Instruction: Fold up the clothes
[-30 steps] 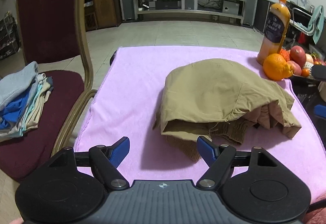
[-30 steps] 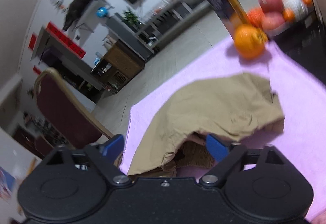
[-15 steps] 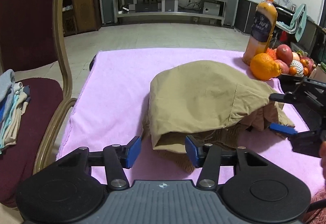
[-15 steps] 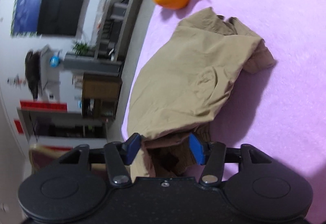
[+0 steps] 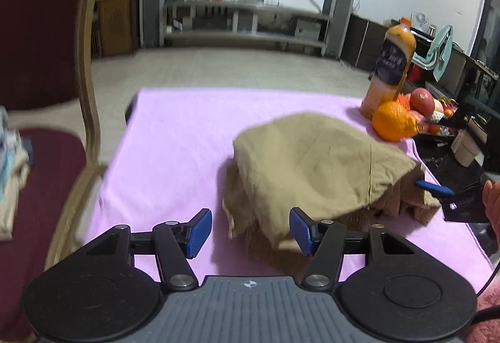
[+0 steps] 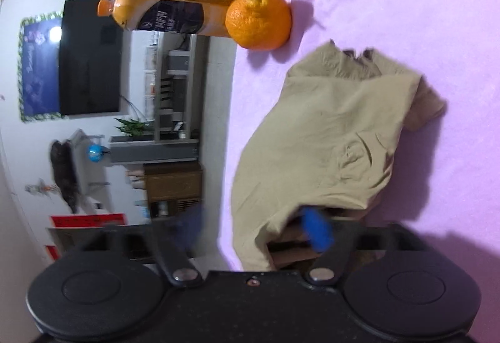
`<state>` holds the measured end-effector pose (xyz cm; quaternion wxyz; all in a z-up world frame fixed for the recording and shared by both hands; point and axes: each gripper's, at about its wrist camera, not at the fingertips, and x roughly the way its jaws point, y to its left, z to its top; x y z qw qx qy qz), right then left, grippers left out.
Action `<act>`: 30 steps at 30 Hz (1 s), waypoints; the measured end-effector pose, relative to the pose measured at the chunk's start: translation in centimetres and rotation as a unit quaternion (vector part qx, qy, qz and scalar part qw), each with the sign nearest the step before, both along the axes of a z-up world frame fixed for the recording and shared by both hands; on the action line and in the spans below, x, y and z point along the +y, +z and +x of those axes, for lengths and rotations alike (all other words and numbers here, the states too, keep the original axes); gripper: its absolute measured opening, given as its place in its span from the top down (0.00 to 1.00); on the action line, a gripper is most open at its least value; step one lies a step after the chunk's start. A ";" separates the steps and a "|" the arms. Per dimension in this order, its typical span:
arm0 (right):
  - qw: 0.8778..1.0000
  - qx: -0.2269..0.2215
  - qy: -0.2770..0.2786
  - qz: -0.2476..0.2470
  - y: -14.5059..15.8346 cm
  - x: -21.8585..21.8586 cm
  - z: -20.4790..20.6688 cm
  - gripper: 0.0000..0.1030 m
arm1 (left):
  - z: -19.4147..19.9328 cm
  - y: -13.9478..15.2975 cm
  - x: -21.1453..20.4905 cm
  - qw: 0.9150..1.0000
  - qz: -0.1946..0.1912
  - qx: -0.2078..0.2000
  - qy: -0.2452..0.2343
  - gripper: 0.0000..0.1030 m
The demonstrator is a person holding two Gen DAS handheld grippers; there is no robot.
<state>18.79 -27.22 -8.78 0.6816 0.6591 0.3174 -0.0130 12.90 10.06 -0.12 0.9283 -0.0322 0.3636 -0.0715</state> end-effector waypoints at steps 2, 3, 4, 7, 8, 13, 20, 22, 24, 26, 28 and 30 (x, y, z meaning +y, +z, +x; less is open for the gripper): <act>1.000 0.016 -0.005 -0.010 0.1 0.2 -0.5 0.18 | -0.1 -0.3 0.0 1.000 0.006 0.006 0.001 0.44; 1.000 0.026 -0.012 -0.009 -0.4 0.4 -0.7 0.19 | -0.1 -0.4 -0.1 1.000 0.009 0.010 0.001 0.44; 0.999 0.039 -0.016 -0.011 -0.9 0.5 -0.6 0.21 | -0.1 -0.5 -0.2 1.000 0.011 0.014 0.002 0.44; 0.996 0.077 -0.040 -0.021 -2.8 0.5 -0.2 0.37 | -0.1 -0.7 0.1 1.000 0.010 0.023 0.007 0.43; 0.995 0.085 -0.054 -0.027 -3.2 0.3 0.0 0.46 | -0.1 -0.7 0.4 1.000 0.008 0.024 0.011 0.43; 0.986 0.063 -0.027 -0.153 0.9 0.4 1.8 0.93 | -0.1 -0.3 2.3 0.999 -0.012 0.026 0.036 0.43; 0.933 -0.079 0.078 -0.344 16.0 8.0 7.7 0.96 | 0.3 1.1 5.1 0.997 -0.041 0.010 0.066 0.43; 0.910 -0.117 0.110 -0.382 19.6 12.1 9.9 0.96 | 0.6 1.1 6.0 0.996 -0.052 0.011 0.076 0.43; 0.889 -0.146 0.137 -0.411 22.3 16.2 12.4 0.96 | 0.9 0.8 6.4 0.995 -0.058 0.017 0.081 0.43; 0.869 -0.163 0.159 -0.440 23.6 20.6 15.0 0.97 | 1.2 0.4 6.4 0.995 -0.059 0.023 0.079 0.44; 0.849 -0.165 0.182 -0.467 23.8 24.6 17.3 0.94 | 1.5 -0.1 6.1 0.996 -0.055 0.029 0.069 0.44; 0.838 -0.150 0.214 -0.480 23.0 27.5 18.7 0.81 | 1.7 -0.5 5.6 0.996 -0.057 0.042 0.052 0.44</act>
